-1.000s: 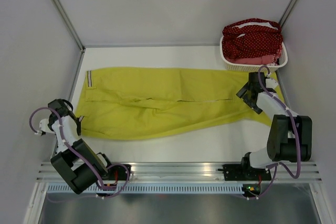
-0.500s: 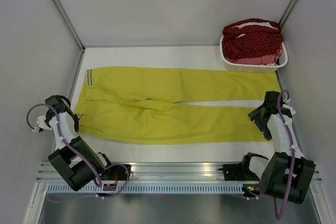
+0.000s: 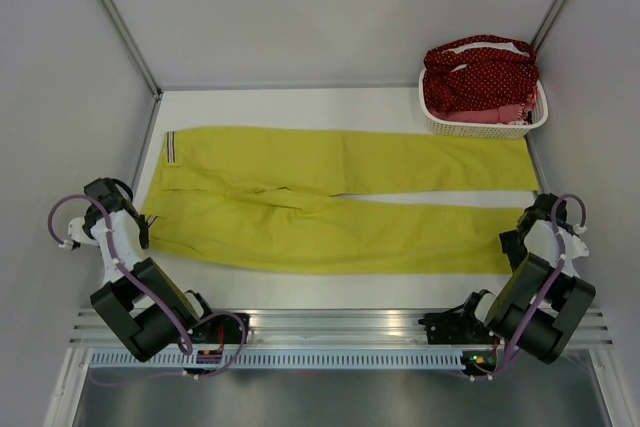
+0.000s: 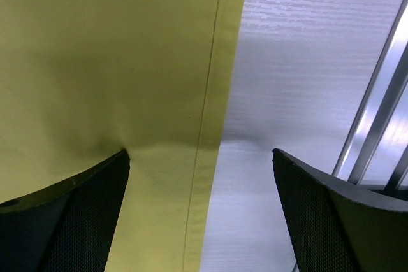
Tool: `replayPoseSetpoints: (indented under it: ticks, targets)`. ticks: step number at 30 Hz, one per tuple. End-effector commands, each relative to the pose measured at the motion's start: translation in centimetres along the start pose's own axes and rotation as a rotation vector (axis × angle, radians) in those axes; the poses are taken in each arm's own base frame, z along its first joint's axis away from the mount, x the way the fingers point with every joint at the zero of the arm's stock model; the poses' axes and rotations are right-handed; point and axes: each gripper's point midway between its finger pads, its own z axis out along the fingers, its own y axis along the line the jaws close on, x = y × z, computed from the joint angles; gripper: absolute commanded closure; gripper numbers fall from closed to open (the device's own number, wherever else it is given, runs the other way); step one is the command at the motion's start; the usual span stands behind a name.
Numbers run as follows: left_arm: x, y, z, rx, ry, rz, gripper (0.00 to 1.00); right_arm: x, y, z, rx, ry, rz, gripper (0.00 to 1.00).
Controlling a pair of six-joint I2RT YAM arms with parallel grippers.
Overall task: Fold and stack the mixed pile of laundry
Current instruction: Fold the trousers at the center of the board.
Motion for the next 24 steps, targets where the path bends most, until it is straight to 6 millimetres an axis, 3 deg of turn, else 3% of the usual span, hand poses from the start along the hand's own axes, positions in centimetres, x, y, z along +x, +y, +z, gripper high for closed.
replayPoseSetpoints:
  ticks: [1, 3, 5, 7, 9, 10, 14, 16, 19, 24]
  targets:
    - [-1.4, -1.1, -0.6, 0.024, -0.048, -0.06, 0.98, -0.6, -1.2, 1.8, 0.036, -0.01, 0.052, 0.02]
    - [-1.6, -1.1, -0.8, 0.032, -0.058, -0.059, 0.98, -1.2, -0.3, 2.0, -0.003, -0.031, 0.075, 0.07]
    - [-1.9, -1.0, -1.0, 0.029, -0.074, -0.048, 0.98, -1.7, 0.4, 1.9, -0.044, -0.048, 0.068, 0.18]
    - [-2.3, -1.1, -1.3, 0.039, -0.087, -0.047, 0.98, -2.1, 1.1, 1.9, -0.086, -0.072, 0.091, 0.36]
    - [-2.4, -1.3, -1.6, 0.047, -0.089, -0.034, 0.98, -2.1, 1.6, 2.1, -0.116, -0.08, 0.106, 0.44]
    - [-2.6, -1.6, -2.0, 0.059, -0.089, -0.034, 0.98, -1.6, 1.4, 2.4, -0.115, -0.073, 0.11, 0.54]
    - [-3.0, -2.2, -2.8, 0.088, -0.09, -0.024, 0.98, -1.8, 2.2, 2.8, -0.163, -0.097, 0.101, 0.78]
    - [-3.5, -2.3, -3.5, 0.097, -0.11, -0.03, 0.98, -2.0, 2.4, 2.7, -0.176, -0.107, 0.099, 0.99]
    - [-4.0, -2.6, -4.6, 0.124, -0.124, -0.023, 0.98, -2.3, 3.9, 1.5, -0.268, -0.103, 0.105, 1.0]
    - [-5.3, -4.0, -6.7, 0.183, -0.144, -0.016, 0.98, -5.3, 6.5, -2.4, -0.375, -0.136, 0.094, 1.0]
